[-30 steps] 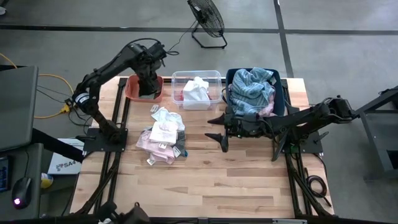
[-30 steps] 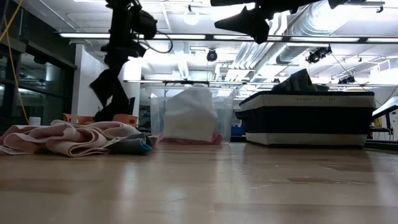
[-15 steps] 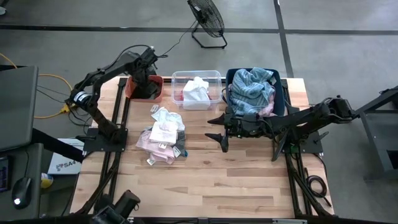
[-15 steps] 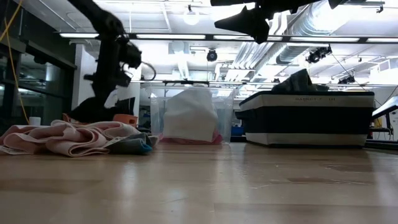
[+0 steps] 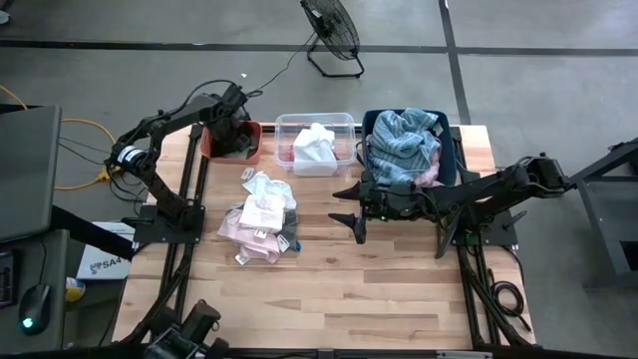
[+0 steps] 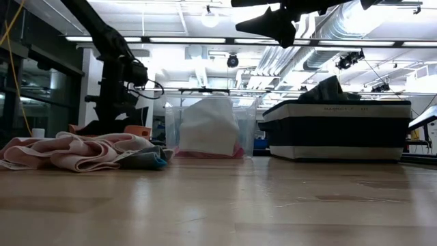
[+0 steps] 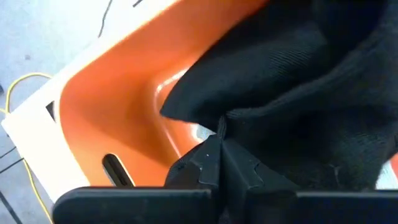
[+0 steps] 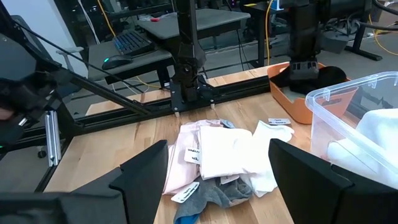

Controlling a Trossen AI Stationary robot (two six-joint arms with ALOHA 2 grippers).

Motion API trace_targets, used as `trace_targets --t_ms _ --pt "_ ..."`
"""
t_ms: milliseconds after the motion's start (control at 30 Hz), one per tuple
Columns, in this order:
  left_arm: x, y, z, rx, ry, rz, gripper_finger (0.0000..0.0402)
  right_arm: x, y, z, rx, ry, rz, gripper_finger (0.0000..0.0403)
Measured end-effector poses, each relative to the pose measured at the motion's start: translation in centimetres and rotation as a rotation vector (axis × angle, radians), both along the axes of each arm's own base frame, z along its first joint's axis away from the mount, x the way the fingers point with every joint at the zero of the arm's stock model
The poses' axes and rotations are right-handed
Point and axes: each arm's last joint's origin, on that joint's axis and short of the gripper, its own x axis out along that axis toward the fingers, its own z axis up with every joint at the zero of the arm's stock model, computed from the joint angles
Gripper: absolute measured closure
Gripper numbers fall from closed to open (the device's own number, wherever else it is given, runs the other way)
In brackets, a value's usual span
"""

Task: Pick & Place Cloths
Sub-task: Put the black sock into the orange bin, then put the white underwear into the transparent bin

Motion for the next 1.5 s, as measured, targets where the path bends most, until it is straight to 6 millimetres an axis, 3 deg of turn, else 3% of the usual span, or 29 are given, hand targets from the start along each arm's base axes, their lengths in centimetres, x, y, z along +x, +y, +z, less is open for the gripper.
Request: trace_targets --t_ms 200,600,900,1100,1367,1500 --pt "0.0 0.5 0.2 0.079 0.039 0.012 0.0401 0.0 0.0 0.0 0.0 0.0 0.0 0.0133" --pt "0.1 0.5 0.1 0.054 0.024 -0.034 0.0399 0.0 0.0 0.0 0.0 0.0 0.0 0.0133" --pt "0.0 -0.1 0.2 -0.028 0.001 -0.078 0.0304 0.0 0.0 0.0 0.0 0.0 0.0 0.0133" --pt "-0.3 -0.8 1.6 0.014 -0.023 -0.078 0.0263 0.0 0.0 0.0 0.0 0.0 0.0 0.0133" --pt "-1.2 -2.3 4.7 0.114 -0.074 -0.078 0.0261 0.0 0.0 0.0 0.001 0.0 0.0 0.0133" --pt "-1.6 -3.8 6.0 0.06 -0.195 -0.123 0.0261 0.0 0.0 0.0 0.015 -0.002 -0.003 0.0133"
